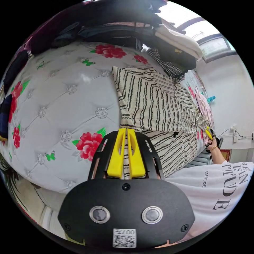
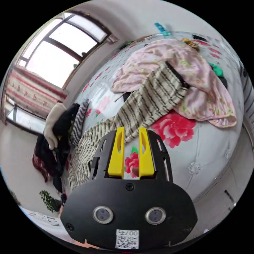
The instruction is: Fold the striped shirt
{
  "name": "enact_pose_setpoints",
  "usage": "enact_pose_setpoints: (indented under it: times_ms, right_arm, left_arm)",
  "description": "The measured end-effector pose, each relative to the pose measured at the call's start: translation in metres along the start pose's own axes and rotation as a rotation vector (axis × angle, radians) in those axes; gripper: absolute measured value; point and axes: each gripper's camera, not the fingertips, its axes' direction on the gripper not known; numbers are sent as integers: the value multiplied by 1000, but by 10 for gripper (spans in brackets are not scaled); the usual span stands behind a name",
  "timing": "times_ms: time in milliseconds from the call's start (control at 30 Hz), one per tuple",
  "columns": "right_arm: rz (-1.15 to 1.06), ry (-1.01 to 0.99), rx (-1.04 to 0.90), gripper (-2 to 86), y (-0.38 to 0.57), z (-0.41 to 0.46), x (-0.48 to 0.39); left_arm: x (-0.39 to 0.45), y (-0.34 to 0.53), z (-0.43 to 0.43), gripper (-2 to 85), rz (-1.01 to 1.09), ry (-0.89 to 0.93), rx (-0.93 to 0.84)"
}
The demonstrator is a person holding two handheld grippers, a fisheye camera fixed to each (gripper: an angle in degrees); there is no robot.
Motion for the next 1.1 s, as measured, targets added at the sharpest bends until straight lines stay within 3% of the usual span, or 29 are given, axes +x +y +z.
enact_pose_setpoints:
  times_ms: [233,433,500,667,800,867,1000,1100]
  right_arm:
    - [267,50,156,61,-35,-20,98]
    - [312,15,165,21,-29,-12,124]
    - [318,-61,186,9,-28,-22,130]
    - [246,-477,486,-1,-13,-104,137]
    - [366,-349,367,-2,-8,-104,162]
    - [508,-417,341,-2,-2,-95,183]
    - [323,-486,362,-2,-22,-104,126]
    - [-15,-575,267,-2,-44,-113,22]
  left_arm:
    - [-7,12,-4,-10,-108,38,-4]
    - [-18,14,-1,-10,-233,98,1]
    - [-18,14,-2,-10,-236,93,2]
    - [-22,27,-9,-10,-216,25,-8]
    - [-34,43,-8,-10,-262,53,9]
    - [-42,55,-8,-10,-305,90,34]
    - [-48,73,-16,-10,-330,125,85]
    - [-52,89,-24,-10,-328,120,120]
